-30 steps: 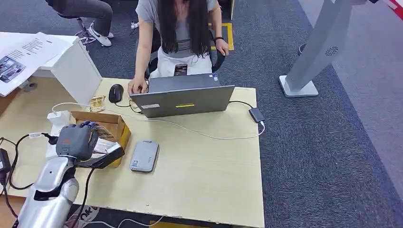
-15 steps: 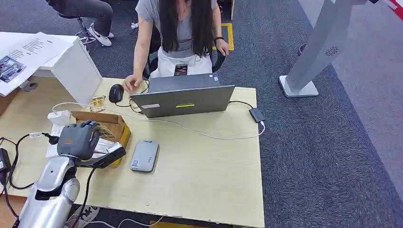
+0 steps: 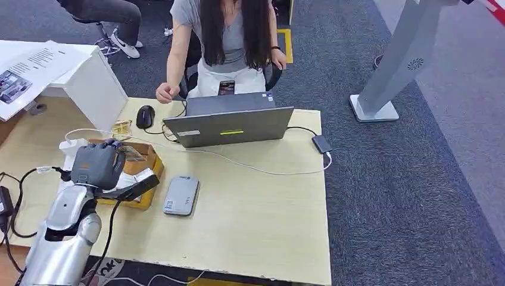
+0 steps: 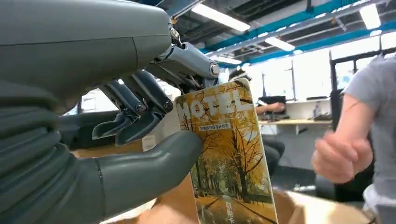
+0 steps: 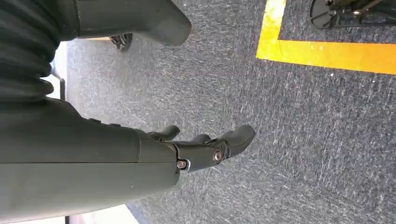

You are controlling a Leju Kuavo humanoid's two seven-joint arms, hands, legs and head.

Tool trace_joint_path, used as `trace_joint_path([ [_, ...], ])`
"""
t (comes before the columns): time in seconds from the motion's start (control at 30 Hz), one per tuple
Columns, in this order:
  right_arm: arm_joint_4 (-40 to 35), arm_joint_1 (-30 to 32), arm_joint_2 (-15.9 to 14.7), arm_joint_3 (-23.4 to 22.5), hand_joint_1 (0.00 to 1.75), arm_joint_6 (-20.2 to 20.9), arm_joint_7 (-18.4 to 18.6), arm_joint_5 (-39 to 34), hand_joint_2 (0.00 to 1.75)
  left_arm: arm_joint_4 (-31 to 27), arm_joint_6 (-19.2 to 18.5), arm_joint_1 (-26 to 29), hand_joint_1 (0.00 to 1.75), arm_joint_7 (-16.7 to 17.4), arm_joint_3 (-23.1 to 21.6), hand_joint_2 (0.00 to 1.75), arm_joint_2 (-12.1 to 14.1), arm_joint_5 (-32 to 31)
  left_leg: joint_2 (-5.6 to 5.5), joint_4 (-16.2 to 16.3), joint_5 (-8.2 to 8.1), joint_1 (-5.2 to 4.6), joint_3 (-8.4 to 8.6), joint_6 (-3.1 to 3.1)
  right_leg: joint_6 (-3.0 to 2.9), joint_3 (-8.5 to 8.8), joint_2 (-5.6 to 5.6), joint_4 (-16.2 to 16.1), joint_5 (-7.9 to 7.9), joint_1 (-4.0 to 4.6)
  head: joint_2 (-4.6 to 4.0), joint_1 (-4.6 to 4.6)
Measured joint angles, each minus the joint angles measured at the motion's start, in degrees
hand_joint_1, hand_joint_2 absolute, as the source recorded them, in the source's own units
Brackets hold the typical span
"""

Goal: Pass the card to the sensor for recognition and then transmit it.

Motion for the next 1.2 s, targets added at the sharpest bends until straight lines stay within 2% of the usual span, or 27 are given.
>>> trace_joint_path([
  [0.13, 0.00, -0.03, 0.00, 0.00, 0.00, 0.26, -0.22, 0.39, 1.75, -0.02, 0.37, -0.99, 1.75, 0.06, -0.20, 1.75, 0.11, 0.00, 0.00, 0.00, 0.01, 0.00, 0.00, 0.00, 0.00, -0.02, -0.02, 0.00, 0.00, 0.00, 0.00, 0.00],
  [0.23, -0.02, -0.01, -0.02, 0.04, 0.00, 0.85, -0.85, 2.03, 1.75, 0.19, 3.68, -3.73, 1.75, 2.03, -0.37, 1.75, 0.59, -1.86, -0.02, 0.01, 0.06, 0.02, -0.02, -0.01, 0.00, -0.15, -0.02, -0.01, 0.02, 0.01, 0.00, 0.00],
  [0.3, -0.02, -0.15, -0.22, 0.41, 0.00, 1.68, -0.98, 2.86, 1.75, 5.94, 5.40, -12.10, 1.75, 0.36, -0.61, 1.75, 1.03, -1.60, -0.50, 0.03, 0.37, 0.10, -0.37, -0.03, 0.00, -0.19, -0.37, 0.01, 0.13, 0.03, 0.00, 0.07],
  [0.37, -0.02, -0.83, -0.37, 0.61, 0.00, 2.25, -0.83, 3.21, 1.75, 12.51, 6.71, -19.58, 1.75, -1.66, -0.72, 1.75, 1.99, -1.09, -0.48, 0.01, 0.52, 0.07, -0.47, -0.11, -0.06, -0.36, -0.40, 0.03, 0.37, 0.03, 0.00, 0.03],
  [0.47, -0.02, -0.91, -0.44, 0.81, 0.00, 2.40, -0.44, 3.41, 1.75, 17.21, 7.91, -24.62, 1.75, -1.95, -0.99, 1.75, 2.21, -1.20, -0.14, 0.00, 0.53, 0.04, -0.34, -0.14, -0.15, -0.38, -0.10, 0.07, 0.45, 0.02, 0.00, -0.02],
  [0.7, -0.02, -0.87, -0.48, 1.07, 0.00, 2.40, -0.44, 3.45, 1.75, 22.53, 7.54, -28.19, 1.75, -1.18, -1.66, 1.75, 2.14, -1.55, 0.04, 0.00, 0.53, 0.04, -0.35, -0.14, -0.20, -0.47, 0.02, 0.07, 0.49, 0.02, 0.00, -0.07],
  [1.07, -0.02, -0.88, -0.48, 1.07, 0.00, 2.38, -0.37, 3.48, 1.75, 24.17, 7.34, -29.05, 1.75, -0.66, -1.82, 1.75, 1.68, -2.06, 0.06, 0.00, 0.53, 0.05, -0.37, -0.14, -0.21, -0.50, 0.03, 0.07, 0.49, 0.02, 0.00, -0.07],
  [1.1, -0.02, -0.88, -0.48, 1.07, 0.00, 2.38, -0.37, 3.48, 1.75, 24.33, 7.34, -29.08, 1.64, -0.66, -1.82, 1.75, 1.68, -2.06, 0.06, 0.00, 0.53, 0.05, -0.37, -0.14, -0.21, -0.50, 0.03, 0.07, 0.49, 0.02, 0.00, -0.07],
  [1.13, -0.02, -0.88, -0.48, 1.07, 0.00, 2.36, -0.37, 3.48, 1.75, 24.48, 7.34, -29.08, 0.00, -0.59, -1.82, 1.75, 1.68, -2.06, 0.07, 0.00, 0.53, 0.05, -0.37, -0.14, -0.21, -0.50, 0.03, 0.07, 0.49, 0.02, 0.00, -0.07],
  [1.2, -0.02, -0.87, -0.48, 1.07, 0.00, 2.32, -0.37, 3.48, 1.75, 24.72, 7.34, -29.08, 0.00, -0.48, -1.82, 1.75, 1.68, -2.03, 0.07, 0.00, 0.53, 0.05, -0.38, -0.14, -0.21, -0.50, 0.03, 0.07, 0.49, 0.02, 0.00, -0.04],
])
